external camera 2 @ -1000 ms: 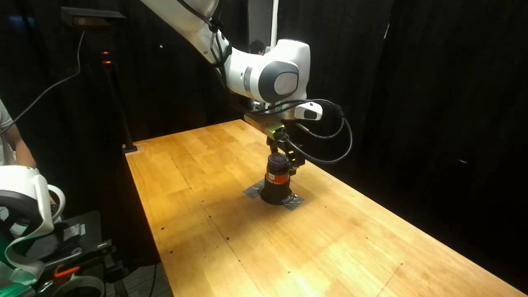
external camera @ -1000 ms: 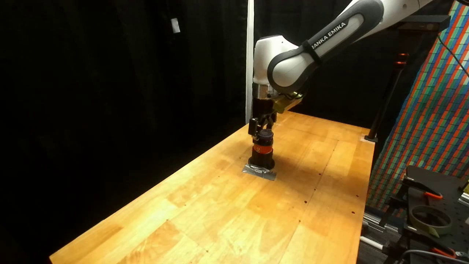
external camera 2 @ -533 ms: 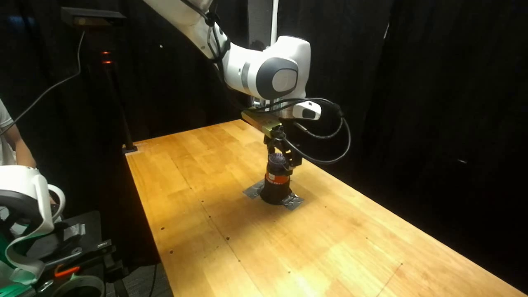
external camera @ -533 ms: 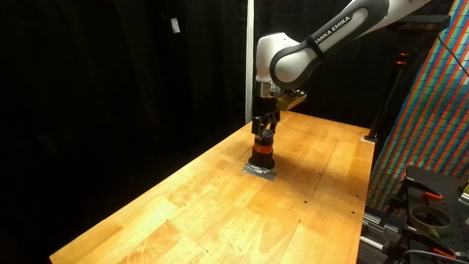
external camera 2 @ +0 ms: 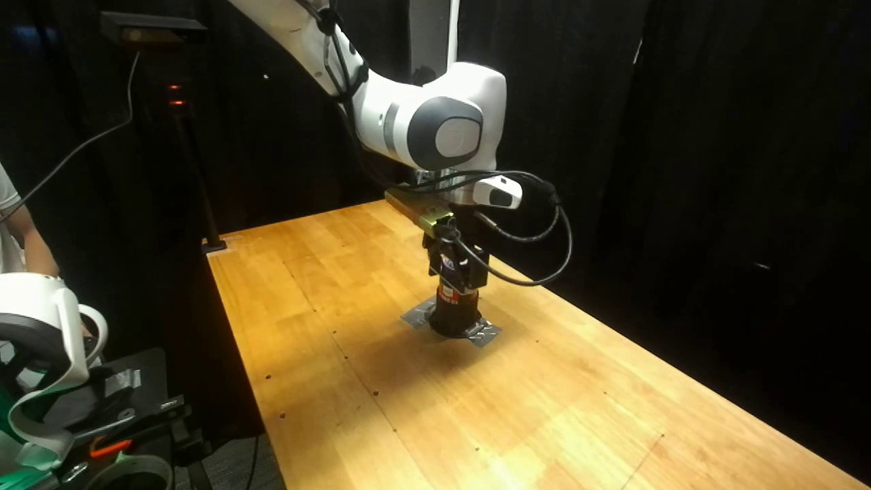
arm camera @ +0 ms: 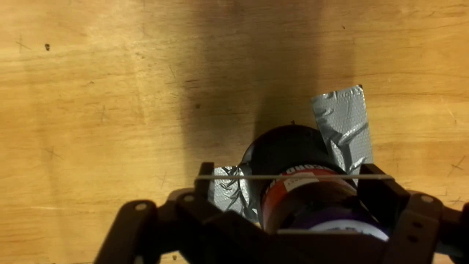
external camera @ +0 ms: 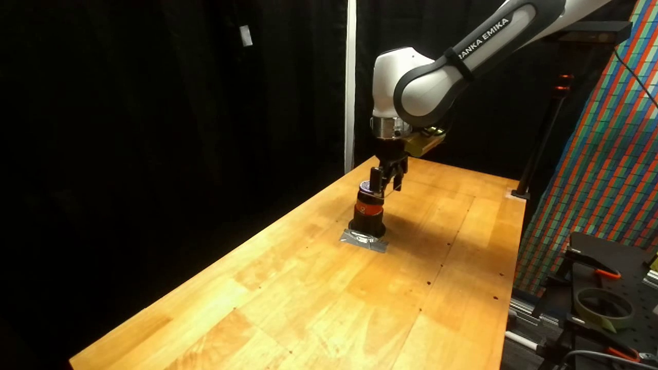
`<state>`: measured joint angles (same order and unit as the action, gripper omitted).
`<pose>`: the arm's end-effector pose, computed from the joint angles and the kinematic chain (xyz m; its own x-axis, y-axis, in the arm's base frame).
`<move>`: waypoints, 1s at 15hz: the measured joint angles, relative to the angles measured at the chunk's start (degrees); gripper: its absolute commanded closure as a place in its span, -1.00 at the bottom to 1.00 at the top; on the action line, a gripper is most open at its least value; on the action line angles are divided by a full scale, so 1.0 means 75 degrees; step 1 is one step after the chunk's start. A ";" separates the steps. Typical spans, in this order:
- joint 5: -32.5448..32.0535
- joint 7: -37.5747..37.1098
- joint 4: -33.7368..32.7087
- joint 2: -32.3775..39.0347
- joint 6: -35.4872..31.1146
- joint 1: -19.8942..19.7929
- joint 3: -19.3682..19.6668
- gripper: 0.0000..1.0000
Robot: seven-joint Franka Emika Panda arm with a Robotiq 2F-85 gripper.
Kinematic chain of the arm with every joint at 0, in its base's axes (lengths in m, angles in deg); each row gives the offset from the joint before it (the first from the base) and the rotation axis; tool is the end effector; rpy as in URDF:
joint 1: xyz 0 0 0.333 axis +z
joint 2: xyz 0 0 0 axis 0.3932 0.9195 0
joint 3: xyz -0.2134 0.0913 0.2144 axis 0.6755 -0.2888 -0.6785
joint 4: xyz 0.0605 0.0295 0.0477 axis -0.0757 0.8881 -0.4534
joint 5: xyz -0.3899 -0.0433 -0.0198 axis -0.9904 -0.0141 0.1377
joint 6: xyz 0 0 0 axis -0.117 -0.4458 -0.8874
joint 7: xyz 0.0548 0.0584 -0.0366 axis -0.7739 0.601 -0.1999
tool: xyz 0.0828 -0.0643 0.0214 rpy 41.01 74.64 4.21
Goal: Put a rubber band around the brown cup
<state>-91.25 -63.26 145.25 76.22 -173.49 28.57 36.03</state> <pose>0.6374 0.0816 0.2536 0.9987 0.0019 -0.0517 0.0028 -0.9998 0.0171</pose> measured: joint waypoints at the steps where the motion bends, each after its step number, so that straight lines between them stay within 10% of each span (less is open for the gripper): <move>1: 0.0000 0.0000 0.0163 -0.0027 -0.0178 -0.0005 0.0034 -1.00; 15: 0.0231 0.0011 0.3123 -0.0915 -0.4897 -0.0185 0.0136 0.86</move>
<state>-89.51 -63.17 168.68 69.35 -210.21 27.18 37.05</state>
